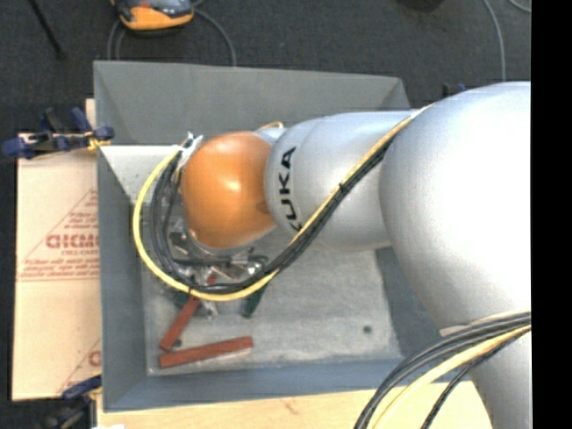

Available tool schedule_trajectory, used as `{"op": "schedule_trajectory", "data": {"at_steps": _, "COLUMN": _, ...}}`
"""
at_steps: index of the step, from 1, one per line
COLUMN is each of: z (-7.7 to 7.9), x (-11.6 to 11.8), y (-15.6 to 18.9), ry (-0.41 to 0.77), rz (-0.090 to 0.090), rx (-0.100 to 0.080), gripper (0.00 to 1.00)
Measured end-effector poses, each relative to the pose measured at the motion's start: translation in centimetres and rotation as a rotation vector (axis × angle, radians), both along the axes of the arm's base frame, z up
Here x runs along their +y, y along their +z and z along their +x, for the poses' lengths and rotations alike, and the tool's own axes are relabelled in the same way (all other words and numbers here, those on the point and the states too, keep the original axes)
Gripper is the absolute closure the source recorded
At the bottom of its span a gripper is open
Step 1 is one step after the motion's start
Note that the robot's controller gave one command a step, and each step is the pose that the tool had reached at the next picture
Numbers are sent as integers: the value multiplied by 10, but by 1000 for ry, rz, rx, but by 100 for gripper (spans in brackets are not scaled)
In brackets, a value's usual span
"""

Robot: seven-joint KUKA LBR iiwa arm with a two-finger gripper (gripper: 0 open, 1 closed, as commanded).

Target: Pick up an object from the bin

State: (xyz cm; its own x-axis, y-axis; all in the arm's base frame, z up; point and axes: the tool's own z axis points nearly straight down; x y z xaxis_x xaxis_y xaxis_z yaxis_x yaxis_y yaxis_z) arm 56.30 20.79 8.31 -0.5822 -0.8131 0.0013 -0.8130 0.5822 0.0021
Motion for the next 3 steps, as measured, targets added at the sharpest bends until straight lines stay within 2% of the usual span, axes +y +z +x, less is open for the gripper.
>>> {"op": "schedule_trajectory", "data": {"at_steps": 1, "z": 0, "x": -1, "y": 21, "ry": -1, "rz": -2, "rx": 1, "gripper": 100}}
{"op": "schedule_trajectory", "data": {"at_steps": 2, "z": 3, "x": 0, "y": 38, "ry": -3, "rz": 1, "rx": -7, "gripper": 100}}
{"op": "schedule_trajectory", "data": {"at_steps": 3, "z": 2, "x": 0, "y": 50, "ry": -4, "rz": 0, "rx": -5, "gripper": 100}}
